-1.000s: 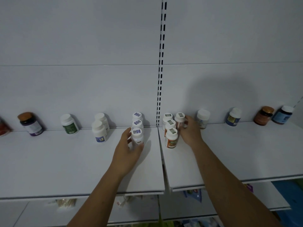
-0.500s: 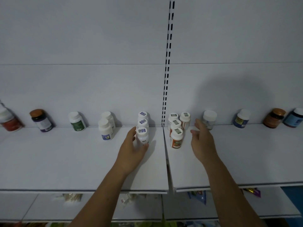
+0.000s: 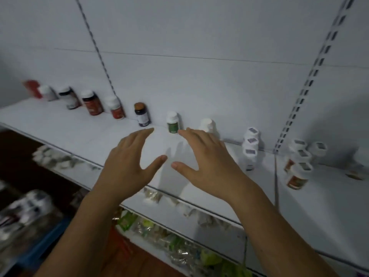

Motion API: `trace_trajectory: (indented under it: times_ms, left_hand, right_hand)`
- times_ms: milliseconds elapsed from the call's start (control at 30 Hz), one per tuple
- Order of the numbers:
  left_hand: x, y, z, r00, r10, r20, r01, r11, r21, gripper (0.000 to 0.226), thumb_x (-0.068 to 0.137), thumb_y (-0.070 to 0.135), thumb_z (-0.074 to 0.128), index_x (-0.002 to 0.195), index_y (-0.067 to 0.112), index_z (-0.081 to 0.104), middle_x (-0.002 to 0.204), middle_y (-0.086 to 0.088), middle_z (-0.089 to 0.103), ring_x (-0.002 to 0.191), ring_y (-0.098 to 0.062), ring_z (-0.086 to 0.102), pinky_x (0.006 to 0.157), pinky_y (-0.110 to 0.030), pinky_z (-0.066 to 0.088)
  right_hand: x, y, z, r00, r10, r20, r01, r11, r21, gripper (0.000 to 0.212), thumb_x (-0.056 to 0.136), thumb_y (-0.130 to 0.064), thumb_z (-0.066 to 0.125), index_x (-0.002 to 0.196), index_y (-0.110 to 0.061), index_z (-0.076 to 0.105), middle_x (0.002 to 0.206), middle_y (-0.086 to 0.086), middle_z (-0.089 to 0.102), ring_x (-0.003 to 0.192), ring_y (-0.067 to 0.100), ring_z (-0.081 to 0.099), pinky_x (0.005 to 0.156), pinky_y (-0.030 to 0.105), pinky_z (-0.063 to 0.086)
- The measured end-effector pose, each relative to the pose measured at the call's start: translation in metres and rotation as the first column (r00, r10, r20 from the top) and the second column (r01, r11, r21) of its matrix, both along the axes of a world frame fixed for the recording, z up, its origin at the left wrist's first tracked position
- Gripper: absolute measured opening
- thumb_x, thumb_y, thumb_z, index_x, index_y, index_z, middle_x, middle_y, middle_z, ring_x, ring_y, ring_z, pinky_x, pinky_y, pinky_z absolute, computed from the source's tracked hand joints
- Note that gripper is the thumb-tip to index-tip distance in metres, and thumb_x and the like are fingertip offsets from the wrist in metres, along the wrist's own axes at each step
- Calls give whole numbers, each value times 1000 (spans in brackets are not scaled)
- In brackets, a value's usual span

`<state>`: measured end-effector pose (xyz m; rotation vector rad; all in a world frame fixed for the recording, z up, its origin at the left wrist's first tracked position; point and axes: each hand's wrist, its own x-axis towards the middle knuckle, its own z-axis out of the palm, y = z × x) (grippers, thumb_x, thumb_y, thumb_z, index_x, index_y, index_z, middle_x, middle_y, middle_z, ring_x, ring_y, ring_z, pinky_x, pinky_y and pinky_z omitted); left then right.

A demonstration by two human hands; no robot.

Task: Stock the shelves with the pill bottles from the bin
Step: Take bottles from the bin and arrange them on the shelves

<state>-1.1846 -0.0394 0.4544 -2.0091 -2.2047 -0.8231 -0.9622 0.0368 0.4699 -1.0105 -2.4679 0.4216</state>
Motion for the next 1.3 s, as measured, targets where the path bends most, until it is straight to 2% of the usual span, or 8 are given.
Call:
trace_trajectory:
  times_ms: [200, 400, 533, 700, 767, 1033, 1200, 1300]
  left_hand:
    - [-118, -91, -17, 958, 281, -54, -285, 953, -106, 90, 87, 87, 40, 161, 40, 23, 164, 4, 38, 149, -23, 38, 116, -56, 42]
    - [-230, -185, -41, 871, 477, -116, -489, 862, -131, 92, 89, 89, 36, 163, 37, 21, 165, 7, 34, 151, -22, 34, 120, -51, 38]
    - [-307, -243, -62, 825, 545, -147, -564, 809, -167, 91, 89, 89, 33, 163, 39, 18, 167, 10, 31, 152, -18, 33, 121, -47, 35]
    - [-396, -304, -77, 777, 613, -147, -630, 749, -207, 87, 92, 84, 35, 163, 37, 20, 166, 10, 32, 151, -18, 34, 121, -45, 34]
    - [-427, -325, -82, 752, 647, -124, -656, 718, -233, 87, 91, 85, 29, 163, 37, 21, 166, 9, 34, 151, -20, 35, 120, -47, 36]
    - [-531, -371, -129, 614, 789, 5, -746, 583, -321, 78, 93, 77, 49, 157, 38, 27, 156, 7, 46, 142, -22, 47, 108, -49, 49]
    - [-594, -352, -168, 567, 822, 55, -733, 535, -420, 83, 92, 77, 52, 160, 37, 26, 159, 7, 44, 142, -21, 47, 106, -44, 50]
    - [-636, -322, -196, 531, 840, 113, -707, 513, -487, 78, 93, 71, 58, 158, 35, 32, 157, 4, 47, 139, -23, 50, 103, -45, 51]
  right_hand:
    - [-129, -36, -16, 963, 256, 86, -259, 966, 27, 77, 97, -67, 51, 161, -35, 22, 168, -6, 27, 154, 16, 23, 126, 44, 23]
    - [-277, -86, -35, 884, 413, 217, -438, 895, 80, 80, 96, -69, 49, 162, -34, 19, 166, -5, 27, 152, 19, 24, 124, 46, 24]
    - [-383, -127, -47, 834, 484, 266, -516, 854, 66, 80, 96, -68, 50, 161, -35, 18, 166, -5, 27, 153, 19, 23, 124, 50, 24]
    - [-496, -168, -70, 759, 558, 337, -597, 802, 16, 81, 96, -70, 49, 162, -35, 18, 166, -6, 27, 153, 18, 22, 124, 47, 23]
    - [-532, -178, -78, 739, 582, 340, -612, 791, -26, 81, 96, -69, 50, 162, -35, 19, 165, -7, 29, 152, 17, 25, 123, 46, 26]
    - [-653, -179, -127, 709, 615, 345, -596, 784, -173, 80, 95, -64, 58, 161, -33, 24, 161, -7, 36, 147, 19, 35, 119, 45, 33]
    - [-732, -148, -181, 731, 610, 305, -529, 789, -311, 73, 93, -60, 64, 154, -34, 35, 147, -4, 48, 134, 19, 47, 107, 46, 48]
    - [-779, -120, -221, 756, 593, 276, -453, 779, -433, 67, 90, -54, 71, 147, -35, 43, 141, -4, 53, 128, 20, 54, 102, 44, 53]
